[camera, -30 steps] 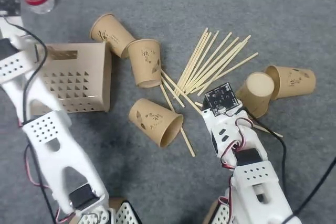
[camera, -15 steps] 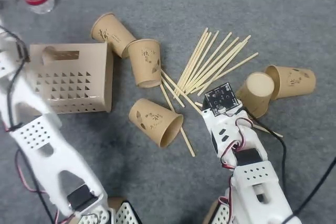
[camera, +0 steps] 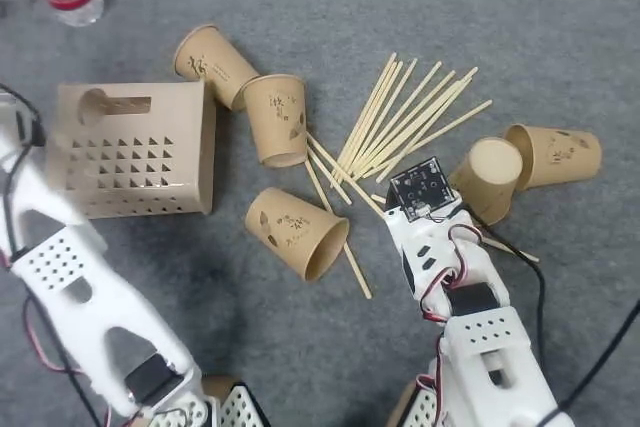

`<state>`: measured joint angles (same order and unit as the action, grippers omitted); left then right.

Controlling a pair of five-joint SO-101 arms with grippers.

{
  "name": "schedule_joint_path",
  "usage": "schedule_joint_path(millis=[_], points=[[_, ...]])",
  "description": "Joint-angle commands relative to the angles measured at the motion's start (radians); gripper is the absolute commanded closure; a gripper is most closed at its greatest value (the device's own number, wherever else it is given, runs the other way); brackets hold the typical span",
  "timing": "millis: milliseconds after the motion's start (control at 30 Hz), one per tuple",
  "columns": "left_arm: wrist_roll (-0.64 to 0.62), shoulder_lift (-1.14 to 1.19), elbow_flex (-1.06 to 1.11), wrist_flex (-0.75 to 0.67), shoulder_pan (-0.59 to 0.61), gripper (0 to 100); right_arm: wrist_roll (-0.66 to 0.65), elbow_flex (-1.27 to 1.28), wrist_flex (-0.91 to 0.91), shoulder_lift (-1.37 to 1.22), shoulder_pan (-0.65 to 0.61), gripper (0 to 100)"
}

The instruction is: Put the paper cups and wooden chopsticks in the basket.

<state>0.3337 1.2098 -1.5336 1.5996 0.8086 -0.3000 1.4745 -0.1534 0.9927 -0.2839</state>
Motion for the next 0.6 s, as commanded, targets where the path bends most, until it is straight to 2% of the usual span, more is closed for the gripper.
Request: schedule_joint_path(millis=[0, 100, 233, 400, 567], points=[[0.015, 0.006, -0.036, -0.094, 0.026, 77, 0.002, 0.008, 0.027, -0.002, 0.008, 99.0], [0.018, 0.015, -0.044, -0.114, 0.052, 77, 0.002, 0.021, 0.068, -0.002, 0.008, 99.0], [0.034, 0.049, -0.008, -0.104, 0.026, 77, 0.002, 0.041, 0.105, -0.002, 0.005, 99.0], [0.014, 0.078, -0.024, 0.002, -0.052, 77, 0.002, 0.041, 0.102, -0.002, -0.002, 99.0], [-0.025, 0.044, -0.157, 0.138, -0.107, 77, 0.002, 0.041, 0.102, -0.002, -0.001, 99.0]])
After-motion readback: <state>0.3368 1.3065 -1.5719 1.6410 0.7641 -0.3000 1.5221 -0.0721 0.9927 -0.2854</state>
